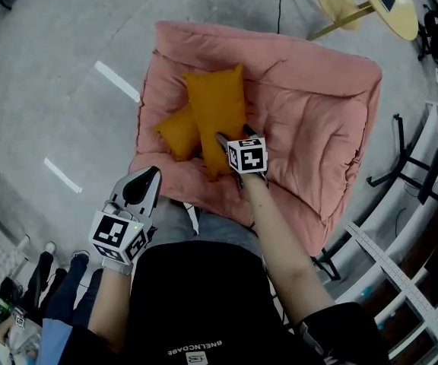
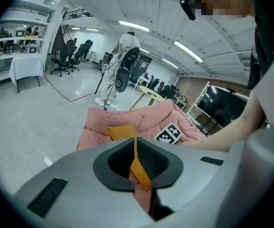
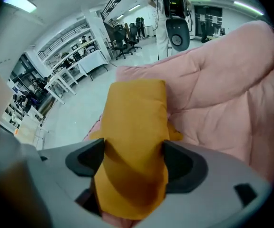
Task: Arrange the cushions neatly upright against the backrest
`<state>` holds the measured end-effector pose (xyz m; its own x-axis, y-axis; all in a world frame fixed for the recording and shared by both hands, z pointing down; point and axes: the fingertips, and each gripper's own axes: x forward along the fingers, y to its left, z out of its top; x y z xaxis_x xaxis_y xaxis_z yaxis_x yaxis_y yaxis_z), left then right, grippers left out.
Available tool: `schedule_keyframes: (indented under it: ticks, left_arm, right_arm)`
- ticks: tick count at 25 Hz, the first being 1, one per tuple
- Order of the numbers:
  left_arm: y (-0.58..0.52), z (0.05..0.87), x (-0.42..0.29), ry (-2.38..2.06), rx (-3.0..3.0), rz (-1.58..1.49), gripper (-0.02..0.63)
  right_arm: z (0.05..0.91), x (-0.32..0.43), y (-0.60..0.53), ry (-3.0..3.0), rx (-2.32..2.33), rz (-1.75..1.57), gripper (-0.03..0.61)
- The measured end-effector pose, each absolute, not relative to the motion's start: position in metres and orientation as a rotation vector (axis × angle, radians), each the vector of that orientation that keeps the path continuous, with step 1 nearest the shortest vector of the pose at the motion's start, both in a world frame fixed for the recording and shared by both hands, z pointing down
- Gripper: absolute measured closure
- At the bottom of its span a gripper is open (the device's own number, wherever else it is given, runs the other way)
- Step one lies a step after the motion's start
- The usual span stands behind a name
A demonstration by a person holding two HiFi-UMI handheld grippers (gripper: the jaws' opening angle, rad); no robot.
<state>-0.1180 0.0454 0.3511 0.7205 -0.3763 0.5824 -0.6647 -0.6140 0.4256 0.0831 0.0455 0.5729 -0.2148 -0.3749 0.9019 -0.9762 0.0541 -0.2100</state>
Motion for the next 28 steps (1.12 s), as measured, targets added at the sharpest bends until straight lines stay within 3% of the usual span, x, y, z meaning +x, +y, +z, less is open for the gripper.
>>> schedule_keyframes:
  ticks: [5, 12, 16, 21, 28]
  left_arm:
    - [0.055, 0.359, -0.122, -0.801, 2.258, 0.612, 0.598]
    - [0.053, 0.371, -0.128, -0.774, 2.242, 0.624, 0.598]
    - [0.044, 0.380, -0.124, -0.715, 2.267, 0.654, 0.597]
    - [0.031, 0.409, -0.115, -0.622, 2.298, 0.731, 0.471]
    - [0.020, 0.477, -0.091, -0.446, 2.340, 0.908, 0.360]
  right_arm:
    - [0.582, 0.083, 0.041, -1.677, 1.353, 1.175, 0.206]
    - [0.577, 0.080, 0.046, -1.694, 1.370, 1.233, 0.336]
    - [0.563, 0.081, 0.053, -1.691, 1.429, 1.267, 0.371]
    - [0.536, 0.099, 0.067, -1.642, 1.592, 1.347, 0.376]
    - [0.494, 0.125, 0.090, -1.564, 1.802, 1.362, 0.379]
